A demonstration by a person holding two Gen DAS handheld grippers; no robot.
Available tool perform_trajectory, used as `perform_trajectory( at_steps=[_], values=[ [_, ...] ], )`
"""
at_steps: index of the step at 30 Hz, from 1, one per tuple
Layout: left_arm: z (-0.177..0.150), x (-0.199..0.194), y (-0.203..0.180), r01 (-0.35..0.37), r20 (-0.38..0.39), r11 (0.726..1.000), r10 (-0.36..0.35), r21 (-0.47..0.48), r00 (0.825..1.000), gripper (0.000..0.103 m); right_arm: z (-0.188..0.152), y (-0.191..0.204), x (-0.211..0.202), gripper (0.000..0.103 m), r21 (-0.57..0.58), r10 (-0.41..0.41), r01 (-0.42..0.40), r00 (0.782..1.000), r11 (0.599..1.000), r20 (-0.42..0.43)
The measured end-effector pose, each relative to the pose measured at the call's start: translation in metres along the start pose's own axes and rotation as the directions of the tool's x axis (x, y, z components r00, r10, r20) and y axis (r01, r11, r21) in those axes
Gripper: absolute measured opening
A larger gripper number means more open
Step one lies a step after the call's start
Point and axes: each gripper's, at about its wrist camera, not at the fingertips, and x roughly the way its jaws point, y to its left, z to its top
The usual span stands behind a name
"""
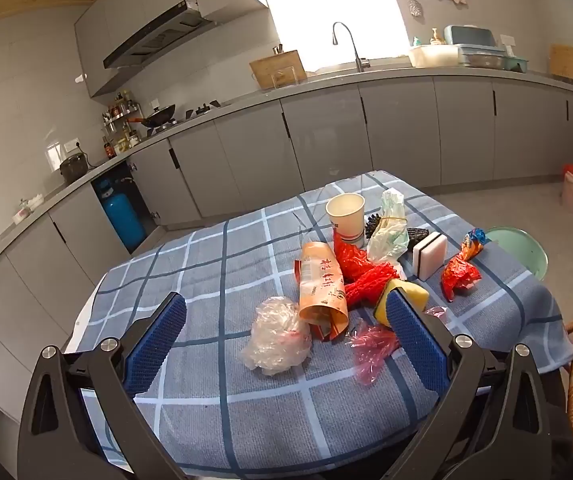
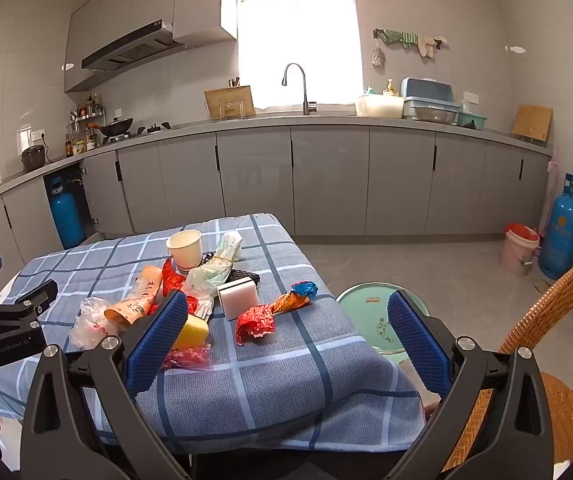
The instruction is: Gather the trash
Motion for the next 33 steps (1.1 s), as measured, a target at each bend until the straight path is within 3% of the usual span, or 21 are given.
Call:
perform_trajectory(
  at_steps=[33],
  values=[
    [0.0028, 0.0013, -0.0004, -0.001, 0.002, 1.0, 0.001, -0.008, 1.0, 0.098, -0.001, 0.0008, 0.0005, 0.098, -0.004, -0.002, 0.002, 1.0, 1.0, 0.001]
  ],
)
